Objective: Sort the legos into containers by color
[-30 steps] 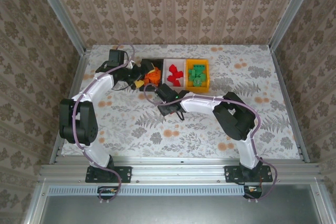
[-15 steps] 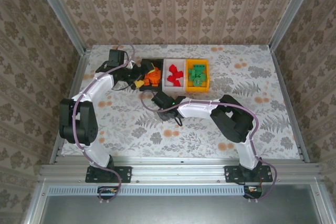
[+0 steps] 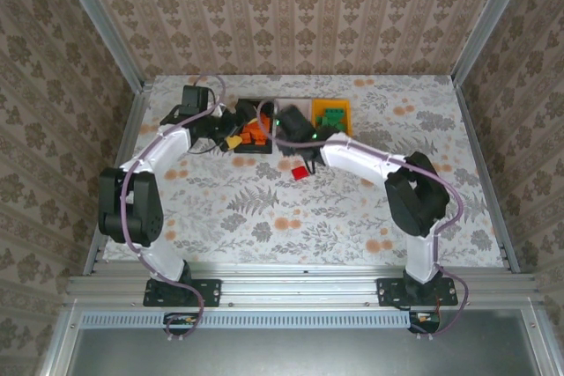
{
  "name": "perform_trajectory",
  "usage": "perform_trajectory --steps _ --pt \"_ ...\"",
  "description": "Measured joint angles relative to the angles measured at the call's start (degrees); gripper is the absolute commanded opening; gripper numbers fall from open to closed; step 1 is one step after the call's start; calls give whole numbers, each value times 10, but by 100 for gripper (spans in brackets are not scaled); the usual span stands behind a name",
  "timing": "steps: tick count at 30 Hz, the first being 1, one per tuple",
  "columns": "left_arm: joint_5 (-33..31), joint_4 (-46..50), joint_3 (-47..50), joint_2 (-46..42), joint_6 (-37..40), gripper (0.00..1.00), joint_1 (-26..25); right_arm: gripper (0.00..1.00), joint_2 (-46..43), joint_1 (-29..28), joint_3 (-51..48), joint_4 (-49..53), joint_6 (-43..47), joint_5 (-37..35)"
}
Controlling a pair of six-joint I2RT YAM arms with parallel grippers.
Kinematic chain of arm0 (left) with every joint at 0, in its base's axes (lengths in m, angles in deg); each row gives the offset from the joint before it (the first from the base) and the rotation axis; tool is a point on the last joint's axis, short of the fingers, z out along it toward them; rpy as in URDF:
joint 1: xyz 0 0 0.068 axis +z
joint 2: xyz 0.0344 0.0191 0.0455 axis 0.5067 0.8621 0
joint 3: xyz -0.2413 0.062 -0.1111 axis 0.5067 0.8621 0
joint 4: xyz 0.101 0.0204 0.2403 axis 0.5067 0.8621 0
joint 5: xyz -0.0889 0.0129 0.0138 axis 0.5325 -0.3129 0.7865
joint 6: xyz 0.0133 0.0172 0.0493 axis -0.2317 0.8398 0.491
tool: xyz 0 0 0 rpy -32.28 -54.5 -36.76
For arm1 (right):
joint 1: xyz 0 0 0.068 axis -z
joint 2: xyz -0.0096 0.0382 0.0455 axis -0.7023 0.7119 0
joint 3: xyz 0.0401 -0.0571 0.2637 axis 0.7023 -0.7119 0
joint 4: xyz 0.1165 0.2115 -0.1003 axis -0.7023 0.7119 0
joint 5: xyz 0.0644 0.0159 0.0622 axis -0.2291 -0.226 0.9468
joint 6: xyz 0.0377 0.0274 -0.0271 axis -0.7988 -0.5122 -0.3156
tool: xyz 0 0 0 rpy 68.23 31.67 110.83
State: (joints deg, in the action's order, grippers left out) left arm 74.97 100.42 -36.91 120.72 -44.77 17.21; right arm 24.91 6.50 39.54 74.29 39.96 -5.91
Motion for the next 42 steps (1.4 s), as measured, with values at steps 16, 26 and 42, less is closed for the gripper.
perform_trajectory --steps 16,26,42 --pt "-1 -20 23 -15 -30 100 5 60 172 50 195 75 5 6" --pt "1 -22 23 -15 -32 100 2 77 -49 10 -60 14 -11 10" --pt "4 -21 19 -15 -31 100 -27 77 -15 -23 -185 -21 -42 60"
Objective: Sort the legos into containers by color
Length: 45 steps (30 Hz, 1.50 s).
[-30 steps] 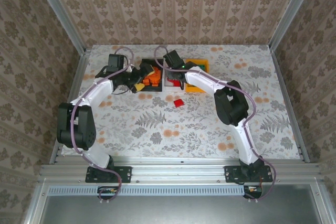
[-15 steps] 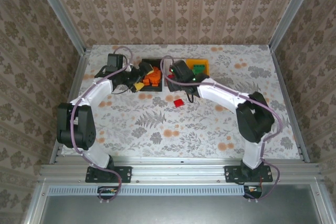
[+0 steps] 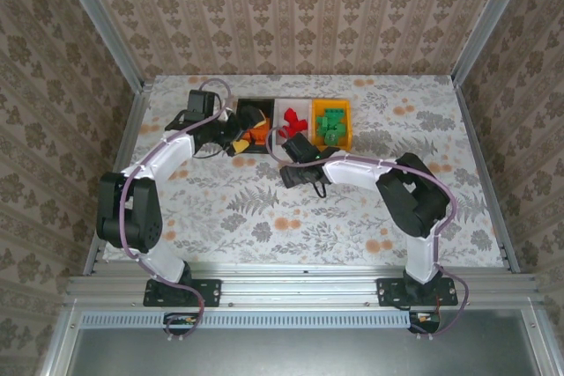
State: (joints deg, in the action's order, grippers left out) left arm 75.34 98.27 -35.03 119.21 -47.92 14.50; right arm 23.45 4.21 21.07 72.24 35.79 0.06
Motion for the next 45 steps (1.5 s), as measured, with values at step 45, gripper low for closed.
perform_trajectory --steps 45 --pt "0 10 -12 2 6 100 7 45 -43 -16 -7 -50 9 -51"
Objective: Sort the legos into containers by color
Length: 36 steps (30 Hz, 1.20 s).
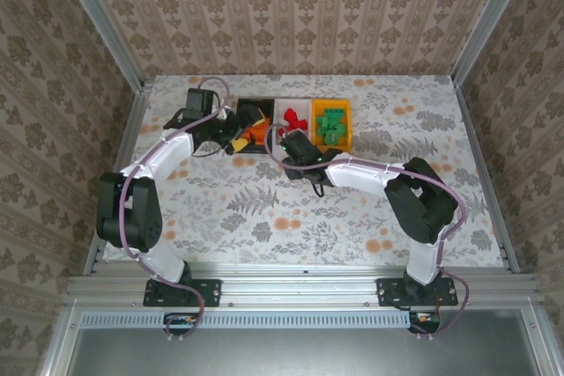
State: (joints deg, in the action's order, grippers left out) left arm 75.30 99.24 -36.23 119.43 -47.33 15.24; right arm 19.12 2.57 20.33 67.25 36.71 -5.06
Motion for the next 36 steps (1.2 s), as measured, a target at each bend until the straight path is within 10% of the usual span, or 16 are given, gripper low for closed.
perform_trajectory --steps 25,36 --pt "0 6 -1 0 3 100 31 45 116 110 286 78 40 40" --pt "0 6 -1 0 3 100 33 66 189 120 364 127 53 57"
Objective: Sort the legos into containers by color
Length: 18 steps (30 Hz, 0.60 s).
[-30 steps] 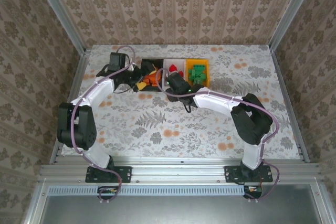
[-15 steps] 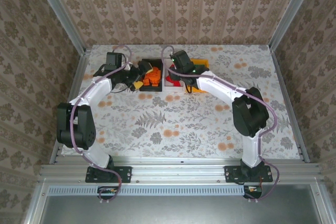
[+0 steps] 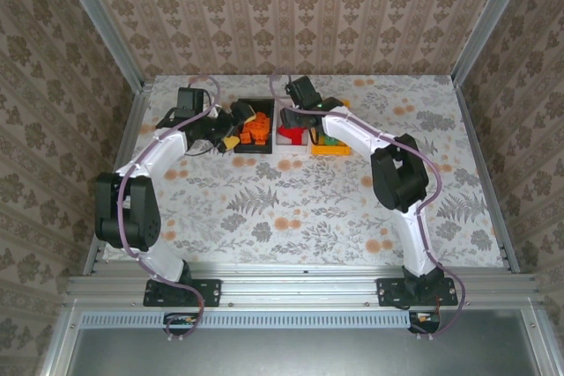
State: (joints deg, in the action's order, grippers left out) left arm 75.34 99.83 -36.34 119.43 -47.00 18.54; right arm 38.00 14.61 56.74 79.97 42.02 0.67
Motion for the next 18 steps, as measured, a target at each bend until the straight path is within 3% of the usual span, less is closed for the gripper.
perform_trajectory --steps 8,13,18 --pt "0 2 -3 0 2 100 0 69 -31 -2 -17 -3 -1 5" --pt "-16 21 -15 -14 26 100 0 74 -171 -20 -151 -34 -1 11" --pt "-69 53 -26 -69 73 100 -2 81 -371 -64 -279 -94 5 9"
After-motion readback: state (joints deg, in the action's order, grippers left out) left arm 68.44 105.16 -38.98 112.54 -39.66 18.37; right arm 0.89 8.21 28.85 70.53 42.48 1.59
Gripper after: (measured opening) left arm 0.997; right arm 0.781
